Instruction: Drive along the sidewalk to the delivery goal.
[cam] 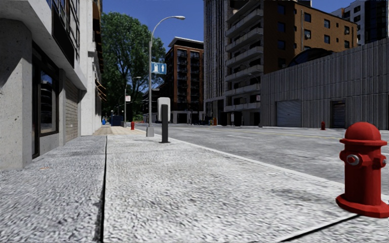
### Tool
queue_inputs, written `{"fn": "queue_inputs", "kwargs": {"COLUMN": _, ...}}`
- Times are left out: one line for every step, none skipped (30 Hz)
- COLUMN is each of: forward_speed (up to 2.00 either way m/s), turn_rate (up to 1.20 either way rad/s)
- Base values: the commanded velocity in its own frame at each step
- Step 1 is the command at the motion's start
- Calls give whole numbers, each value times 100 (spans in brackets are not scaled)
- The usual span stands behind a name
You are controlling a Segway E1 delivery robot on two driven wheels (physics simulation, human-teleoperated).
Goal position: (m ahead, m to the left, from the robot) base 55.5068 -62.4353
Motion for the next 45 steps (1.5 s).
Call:
{"fn": "queue_inputs", "kwargs": {"forward_speed": 200, "turn_rate": 54}}
{"fn": "queue_inputs", "kwargs": {"forward_speed": 200, "turn_rate": 54}}
{"fn": "queue_inputs", "kwargs": {"forward_speed": 200, "turn_rate": 54}}
{"fn": "queue_inputs", "kwargs": {"forward_speed": 200, "turn_rate": 54}}
{"fn": "queue_inputs", "kwargs": {"forward_speed": 200, "turn_rate": 54}}
{"fn": "queue_inputs", "kwargs": {"forward_speed": 200, "turn_rate": 54}}
{"fn": "queue_inputs", "kwargs": {"forward_speed": 200, "turn_rate": 54}}
{"fn": "queue_inputs", "kwargs": {"forward_speed": 200, "turn_rate": 54}}
{"fn": "queue_inputs", "kwargs": {"forward_speed": 200, "turn_rate": 54}}
{"fn": "queue_inputs", "kwargs": {"forward_speed": 200, "turn_rate": 54}}
{"fn": "queue_inputs", "kwargs": {"forward_speed": 200, "turn_rate": 54}}
{"fn": "queue_inputs", "kwargs": {"forward_speed": 200, "turn_rate": 54}}
{"fn": "queue_inputs", "kwargs": {"forward_speed": 200, "turn_rate": 54}}
{"fn": "queue_inputs", "kwargs": {"forward_speed": 200, "turn_rate": 54}}
{"fn": "queue_inputs", "kwargs": {"forward_speed": 200, "turn_rate": 54}}
{"fn": "queue_inputs", "kwargs": {"forward_speed": 200, "turn_rate": 54}}
{"fn": "queue_inputs", "kwargs": {"forward_speed": 200, "turn_rate": 54}}
{"fn": "queue_inputs", "kwargs": {"forward_speed": 200, "turn_rate": 54}}
{"fn": "queue_inputs", "kwargs": {"forward_speed": 200, "turn_rate": 54}}
{"fn": "queue_inputs", "kwargs": {"forward_speed": 200, "turn_rate": 54}}
{"fn": "queue_inputs", "kwargs": {"forward_speed": 200, "turn_rate": 54}}
{"fn": "queue_inputs", "kwargs": {"forward_speed": 200, "turn_rate": 54}}
{"fn": "queue_inputs", "kwargs": {"forward_speed": 200, "turn_rate": 54}}
{"fn": "queue_inputs", "kwargs": {"forward_speed": 200, "turn_rate": 53}}
{"fn": "queue_inputs", "kwargs": {"forward_speed": 200, "turn_rate": 53}}
{"fn": "queue_inputs", "kwargs": {"forward_speed": 200, "turn_rate": 49}}
{"fn": "queue_inputs", "kwargs": {"forward_speed": 200, "turn_rate": 47}}
{"fn": "queue_inputs", "kwargs": {"forward_speed": 200, "turn_rate": 0}}
{"fn": "queue_inputs", "kwargs": {"forward_speed": 200, "turn_rate": 0}}
{"fn": "queue_inputs", "kwargs": {"forward_speed": 200, "turn_rate": 0}}
{"fn": "queue_inputs", "kwargs": {"forward_speed": 200, "turn_rate": 0}}
{"fn": "queue_inputs", "kwargs": {"forward_speed": 200, "turn_rate": 0}}
{"fn": "queue_inputs", "kwargs": {"forward_speed": 200, "turn_rate": 0}}
{"fn": "queue_inputs", "kwargs": {"forward_speed": 200, "turn_rate": 0}}
{"fn": "queue_inputs", "kwargs": {"forward_speed": 200, "turn_rate": 0}}
{"fn": "queue_inputs", "kwargs": {"forward_speed": 200, "turn_rate": 0}}
{"fn": "queue_inputs", "kwargs": {"forward_speed": 200, "turn_rate": 0}}
{"fn": "queue_inputs", "kwargs": {"forward_speed": 200, "turn_rate": 0}}
{"fn": "queue_inputs", "kwargs": {"forward_speed": 200, "turn_rate": 0}}
{"fn": "queue_inputs", "kwargs": {"forward_speed": 200, "turn_rate": 0}}
{"fn": "queue_inputs", "kwargs": {"forward_speed": 200, "turn_rate": 0}}
{"fn": "queue_inputs", "kwargs": {"forward_speed": 200, "turn_rate": 0}}
{"fn": "queue_inputs", "kwargs": {"forward_speed": 200, "turn_rate": 0}}
{"fn": "queue_inputs", "kwargs": {"forward_speed": 200, "turn_rate": 0}}
{"fn": "queue_inputs", "kwargs": {"forward_speed": 200, "turn_rate": 0}}
